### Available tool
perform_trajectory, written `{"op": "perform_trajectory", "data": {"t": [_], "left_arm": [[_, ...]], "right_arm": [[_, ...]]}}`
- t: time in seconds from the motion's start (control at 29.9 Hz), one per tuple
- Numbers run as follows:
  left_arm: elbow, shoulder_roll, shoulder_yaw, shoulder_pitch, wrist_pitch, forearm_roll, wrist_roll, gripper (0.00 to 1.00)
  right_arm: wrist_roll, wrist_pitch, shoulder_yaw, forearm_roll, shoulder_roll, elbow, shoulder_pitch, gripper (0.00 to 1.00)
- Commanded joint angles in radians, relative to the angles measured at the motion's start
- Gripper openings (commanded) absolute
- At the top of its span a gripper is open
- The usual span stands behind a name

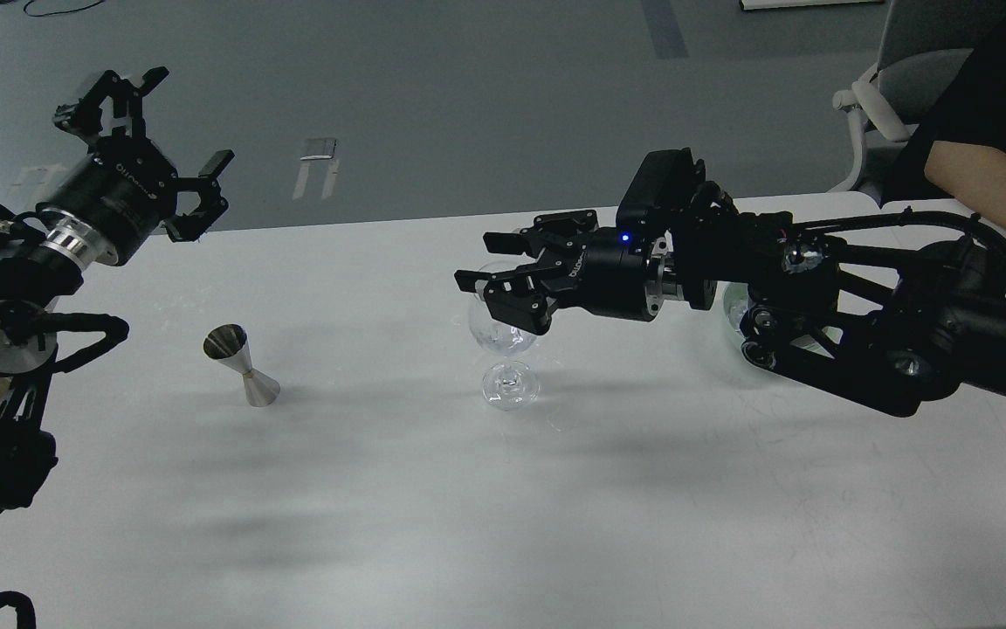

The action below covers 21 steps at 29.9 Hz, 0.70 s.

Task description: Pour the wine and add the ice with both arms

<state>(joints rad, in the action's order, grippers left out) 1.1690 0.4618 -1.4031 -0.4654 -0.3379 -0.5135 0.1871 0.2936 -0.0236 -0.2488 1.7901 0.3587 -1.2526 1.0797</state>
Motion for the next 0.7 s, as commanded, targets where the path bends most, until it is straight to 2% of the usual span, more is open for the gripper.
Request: {"op": "perform_trajectory", "data": {"t": [0.0,0.47,0.67], "left_arm": [[0.0,0.001,0.001,-0.002,0.0,0.0,0.0,0.99],[-0.043,0.001,0.003,-0.019,0.01,-0.002,-0.017,0.99],[-0.138,-0.008,0.012,-0.099,0.008,0.001,-0.02,0.99]], "right_arm": [[0.002,0.01,-0.092,-0.032,0.002,0.005,-0.018,1.0],[-0.001,0.001,-0.345,-0.366,-0.06,0.311,-0.02,1.0],[-0.016,0.011,-0.395,-0.622,-0.079,0.508,0.04,1.0]]}}
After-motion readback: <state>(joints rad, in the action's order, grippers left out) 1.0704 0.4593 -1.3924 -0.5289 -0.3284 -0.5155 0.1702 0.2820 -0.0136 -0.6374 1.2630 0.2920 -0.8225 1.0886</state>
